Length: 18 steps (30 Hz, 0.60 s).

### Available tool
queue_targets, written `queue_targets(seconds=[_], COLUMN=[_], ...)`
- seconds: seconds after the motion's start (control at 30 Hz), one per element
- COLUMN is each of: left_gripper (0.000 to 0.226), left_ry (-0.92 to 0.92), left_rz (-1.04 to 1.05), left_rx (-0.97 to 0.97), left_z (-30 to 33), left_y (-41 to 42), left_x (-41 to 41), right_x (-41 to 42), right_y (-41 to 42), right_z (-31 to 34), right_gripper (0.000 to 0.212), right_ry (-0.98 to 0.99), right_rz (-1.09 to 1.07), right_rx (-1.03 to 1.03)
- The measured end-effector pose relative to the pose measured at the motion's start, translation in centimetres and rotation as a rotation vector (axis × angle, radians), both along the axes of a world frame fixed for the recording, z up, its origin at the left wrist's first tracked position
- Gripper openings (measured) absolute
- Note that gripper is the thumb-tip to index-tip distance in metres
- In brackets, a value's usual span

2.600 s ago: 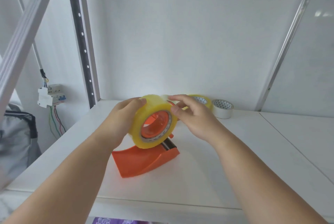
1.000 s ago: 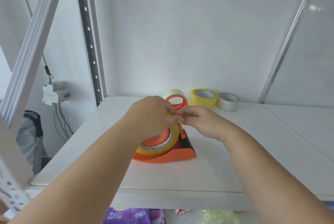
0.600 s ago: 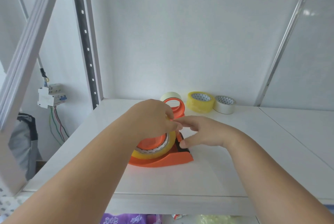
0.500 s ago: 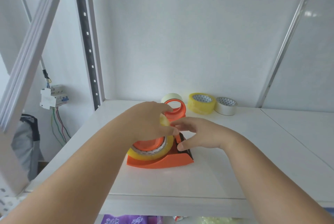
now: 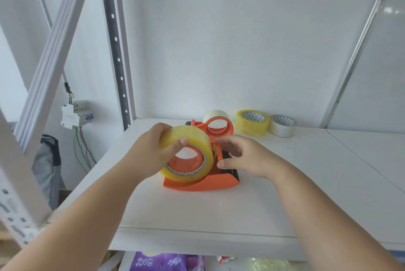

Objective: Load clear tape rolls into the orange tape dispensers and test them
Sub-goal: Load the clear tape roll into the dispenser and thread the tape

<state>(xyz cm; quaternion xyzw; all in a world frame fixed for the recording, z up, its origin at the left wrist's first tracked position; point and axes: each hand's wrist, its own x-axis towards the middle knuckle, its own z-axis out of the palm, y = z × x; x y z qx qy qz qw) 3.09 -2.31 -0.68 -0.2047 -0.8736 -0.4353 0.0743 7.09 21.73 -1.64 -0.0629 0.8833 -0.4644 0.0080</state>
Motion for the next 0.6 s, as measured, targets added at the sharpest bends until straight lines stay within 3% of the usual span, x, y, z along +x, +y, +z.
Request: queue_targets(seconds=[0.17,0.3,0.47,0.6], left_gripper=[0.039,0.064,0.050,0.064], left_ry=[0.134,0.126,0.056,0.090], left_rz=[-0.020,-0.071,-0.136,-0.085], left_rx=[-0.033,-0.215,-0.304,-0.344], left_z=[0.3,1.9,3.2,2.6], left_y=[0.4,0.3,0.3,-0.1], left_x=[-0.4,-1.4,-2.0,-2.0], right_x=[0.1,0.2,0.3,0.4], right_y=[-0.1,-0.2,-0.1,0.1], right_z=[-0.2,-0.5,-0.4,-0.5], right_gripper=[0.063,0.062,0.060,0.075], right_ry=[0.001,0.008,-0.006,-0.048], right_rz=[-0.017,-0.020,-0.008,-0.011], right_rx=[0.039,0.038,0.052,0.078])
